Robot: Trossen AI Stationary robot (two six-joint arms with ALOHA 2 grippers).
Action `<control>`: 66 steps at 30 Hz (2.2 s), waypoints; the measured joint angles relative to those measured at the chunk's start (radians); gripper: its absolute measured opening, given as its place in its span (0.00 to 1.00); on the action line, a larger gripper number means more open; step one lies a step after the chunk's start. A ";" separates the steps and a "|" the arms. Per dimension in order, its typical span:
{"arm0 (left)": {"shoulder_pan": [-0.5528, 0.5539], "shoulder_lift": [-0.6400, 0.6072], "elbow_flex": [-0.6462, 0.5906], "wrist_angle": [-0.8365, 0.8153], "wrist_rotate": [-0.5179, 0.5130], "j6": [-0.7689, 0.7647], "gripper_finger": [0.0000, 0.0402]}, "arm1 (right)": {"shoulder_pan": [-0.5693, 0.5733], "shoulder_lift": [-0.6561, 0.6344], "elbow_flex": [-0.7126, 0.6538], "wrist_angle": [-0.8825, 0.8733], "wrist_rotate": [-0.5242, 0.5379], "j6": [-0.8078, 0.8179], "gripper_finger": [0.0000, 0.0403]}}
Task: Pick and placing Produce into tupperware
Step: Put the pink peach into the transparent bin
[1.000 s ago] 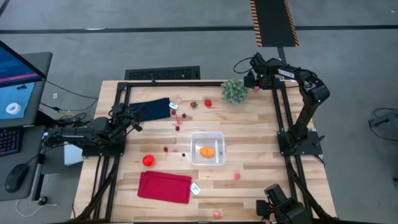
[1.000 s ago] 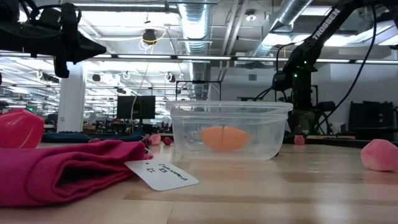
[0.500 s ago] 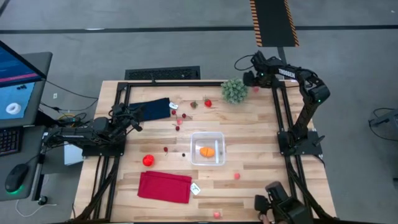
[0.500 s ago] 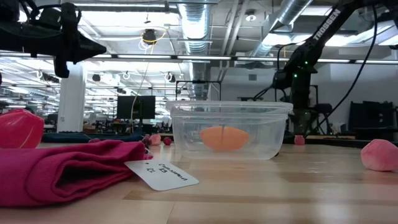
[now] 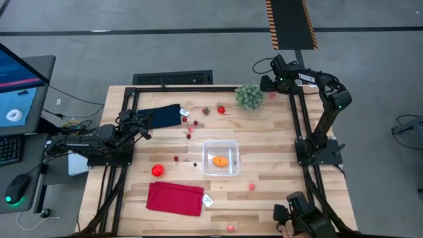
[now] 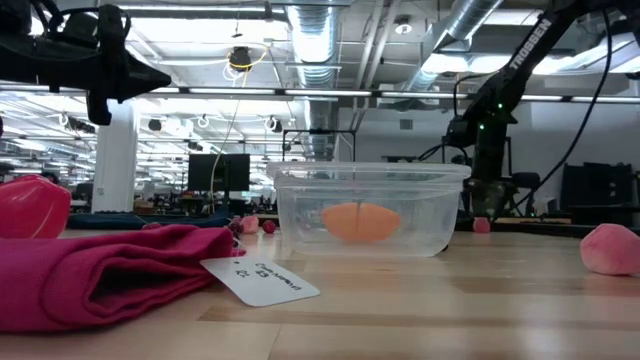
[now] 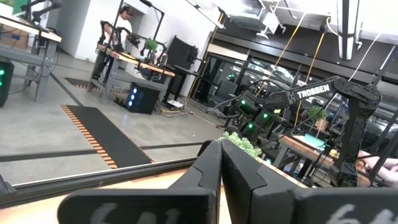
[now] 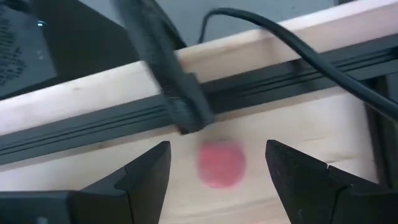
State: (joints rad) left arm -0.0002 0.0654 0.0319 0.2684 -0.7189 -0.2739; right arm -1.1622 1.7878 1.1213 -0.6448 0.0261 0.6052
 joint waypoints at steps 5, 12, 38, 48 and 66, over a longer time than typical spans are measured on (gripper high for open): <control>0.000 0.000 0.000 0.000 0.000 0.000 0.00 | 0.001 0.000 0.000 0.002 0.000 -0.019 0.71; 0.000 0.000 0.000 0.000 0.000 0.003 0.00 | -0.005 0.000 0.000 -0.021 -0.017 -0.173 0.71; 0.000 0.000 0.000 0.011 -0.001 0.014 0.00 | 0.059 0.249 0.203 -0.216 0.006 -0.160 0.59; 0.000 0.000 0.000 0.011 -0.001 0.018 0.00 | 0.065 0.224 0.205 -0.235 0.004 -0.150 0.40; 0.000 0.000 0.000 0.010 0.000 0.018 0.00 | 0.062 0.226 0.279 -0.334 0.003 -0.171 0.35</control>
State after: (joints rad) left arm -0.0002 0.0658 0.0322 0.2787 -0.7189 -0.2562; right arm -1.0998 2.0140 1.4006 -0.9789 0.0292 0.4342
